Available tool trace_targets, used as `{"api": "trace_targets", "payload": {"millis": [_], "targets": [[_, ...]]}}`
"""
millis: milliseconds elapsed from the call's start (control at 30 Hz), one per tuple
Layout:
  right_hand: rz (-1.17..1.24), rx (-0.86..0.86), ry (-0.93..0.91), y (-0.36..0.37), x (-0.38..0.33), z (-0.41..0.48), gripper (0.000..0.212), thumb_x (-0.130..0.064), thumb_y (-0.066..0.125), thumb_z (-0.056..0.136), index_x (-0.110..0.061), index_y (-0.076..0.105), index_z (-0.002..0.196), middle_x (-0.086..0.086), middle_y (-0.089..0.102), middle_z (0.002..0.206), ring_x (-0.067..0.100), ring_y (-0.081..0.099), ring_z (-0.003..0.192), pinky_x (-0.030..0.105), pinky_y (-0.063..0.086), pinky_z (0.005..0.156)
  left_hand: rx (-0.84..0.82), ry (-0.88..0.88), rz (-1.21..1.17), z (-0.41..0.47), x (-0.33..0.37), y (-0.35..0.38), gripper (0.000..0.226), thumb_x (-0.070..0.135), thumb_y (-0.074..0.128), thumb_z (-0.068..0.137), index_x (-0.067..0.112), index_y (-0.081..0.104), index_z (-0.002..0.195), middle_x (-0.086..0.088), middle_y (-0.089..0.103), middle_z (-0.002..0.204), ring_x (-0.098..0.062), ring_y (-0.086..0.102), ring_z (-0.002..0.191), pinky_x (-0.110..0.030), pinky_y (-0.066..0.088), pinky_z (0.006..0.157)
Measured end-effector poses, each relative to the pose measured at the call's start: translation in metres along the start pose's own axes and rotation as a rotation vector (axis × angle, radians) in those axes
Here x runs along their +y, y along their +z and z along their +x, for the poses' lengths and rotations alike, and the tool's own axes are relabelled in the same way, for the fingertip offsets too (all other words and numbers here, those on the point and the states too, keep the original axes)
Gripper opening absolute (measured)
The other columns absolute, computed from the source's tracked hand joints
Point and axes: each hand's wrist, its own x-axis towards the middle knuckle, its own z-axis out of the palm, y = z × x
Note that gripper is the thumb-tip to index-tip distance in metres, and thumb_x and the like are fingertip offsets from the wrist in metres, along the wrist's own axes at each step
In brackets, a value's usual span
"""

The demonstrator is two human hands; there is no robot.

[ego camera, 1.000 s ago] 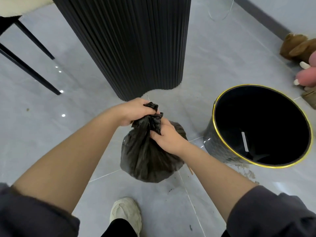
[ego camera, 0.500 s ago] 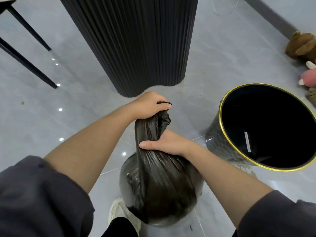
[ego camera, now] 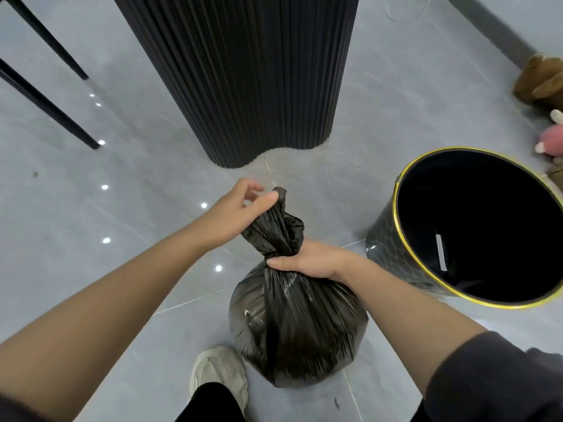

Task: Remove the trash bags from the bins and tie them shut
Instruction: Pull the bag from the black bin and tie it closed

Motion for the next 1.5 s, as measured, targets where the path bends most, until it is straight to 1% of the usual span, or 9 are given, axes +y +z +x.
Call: {"api": "trace_targets", "payload": {"millis": [100,200,400,533,633,800,933,1100,1500], "targets": [[-0.003,-0.002,-0.002,-0.002,0.002,0.002,0.039,-0.018,0.059,0.093,-0.022,0.049,0.130,-0.001,0.056,0.126,0.012,0.050,0.118,0.029,0.038,0.105,-0.236,-0.061,0.038,-0.013,-0.005,0.001,0.050,0.048,0.063,0.084,0.027,0.039,0.123,0.003,0.064,0.092,-0.015,0.066,0.072,-0.027,0.050,0.053],[-0.026,-0.012,0.044,0.000,0.002,0.003,0.032,-0.028,0.065,0.088,-0.023,0.056,0.118,-0.004,0.061,0.113,0.014,0.054,0.111,0.029,0.042,0.101,-0.178,-0.070,0.023,0.002,-0.006,0.010,0.020,0.022,0.063,0.089,0.013,0.051,0.075,0.004,0.048,0.049,-0.015,0.042,0.040,-0.021,0.034,0.038],[-0.167,-0.034,0.233,-0.001,-0.003,-0.003,0.037,-0.055,0.065,0.080,-0.025,0.060,0.102,-0.011,0.056,0.086,-0.002,0.050,0.074,0.011,0.036,0.060,-0.218,-0.135,-0.010,0.030,0.005,0.029,0.024,0.019,0.055,0.094,0.008,0.051,0.074,-0.004,0.042,0.048,-0.008,0.037,0.032,-0.018,0.032,0.038],[-0.179,0.062,0.282,-0.001,0.004,0.002,0.029,-0.044,0.063,0.078,-0.017,0.066,0.087,-0.003,0.064,0.082,0.010,0.059,0.075,0.023,0.048,0.069,0.076,-0.012,0.154,0.028,0.001,0.033,0.010,0.024,0.057,0.091,0.017,0.051,0.088,-0.002,0.062,0.081,-0.011,0.058,0.059,-0.025,0.048,0.054],[-0.202,0.065,0.255,-0.004,0.011,0.005,0.021,-0.042,0.061,0.065,-0.024,0.053,0.067,-0.004,0.058,0.073,0.015,0.057,0.073,0.031,0.049,0.071,0.285,0.473,0.456,0.006,-0.010,0.021,0.022,0.022,0.056,0.087,0.016,0.051,0.108,0.000,0.057,0.115,-0.016,0.055,0.103,-0.035,0.047,0.085],[-0.328,0.059,0.235,-0.008,0.002,-0.002,0.009,-0.028,0.059,0.078,-0.021,0.053,0.079,-0.005,0.055,0.070,0.009,0.052,0.065,0.023,0.039,0.055,-0.080,0.945,1.003,-0.010,-0.025,0.022,0.061,0.024,0.048,0.084,0.015,0.037,0.143,0.001,0.037,0.151,-0.019,0.022,0.144,-0.047,0.019,0.116],[-0.390,0.031,0.250,-0.008,0.006,0.001,0.014,-0.032,0.061,0.075,-0.020,0.055,0.081,-0.002,0.058,0.078,0.013,0.055,0.073,0.028,0.046,0.066,-0.081,0.902,1.082,0.001,-0.033,0.041,0.051,0.024,0.050,0.087,0.015,0.045,0.136,0.002,0.063,0.108,-0.019,0.056,0.108,-0.044,0.028,0.109],[-0.385,0.009,0.216,-0.006,0.014,0.005,0.027,-0.033,0.058,0.066,-0.008,0.057,0.077,0.001,0.053,0.070,0.017,0.051,0.066,0.032,0.042,0.062,-0.154,0.796,1.001,0.004,-0.025,0.042,0.017,0.019,0.041,0.080,0.022,0.054,0.070,0.008,0.052,0.061,-0.016,0.047,0.055,-0.031,0.034,0.078],[-0.656,0.227,-0.035,-0.017,0.016,0.000,0.032,-0.043,0.053,0.087,-0.027,0.043,0.062,-0.006,0.050,0.070,0.013,0.050,0.068,0.032,0.037,0.059,-0.258,0.321,0.810,-0.011,-0.006,0.029,0.045,0.045,0.035,0.098,0.020,0.044,0.062,0.004,0.047,0.057,-0.015,0.046,0.057,-0.036,0.041,0.060]]}}
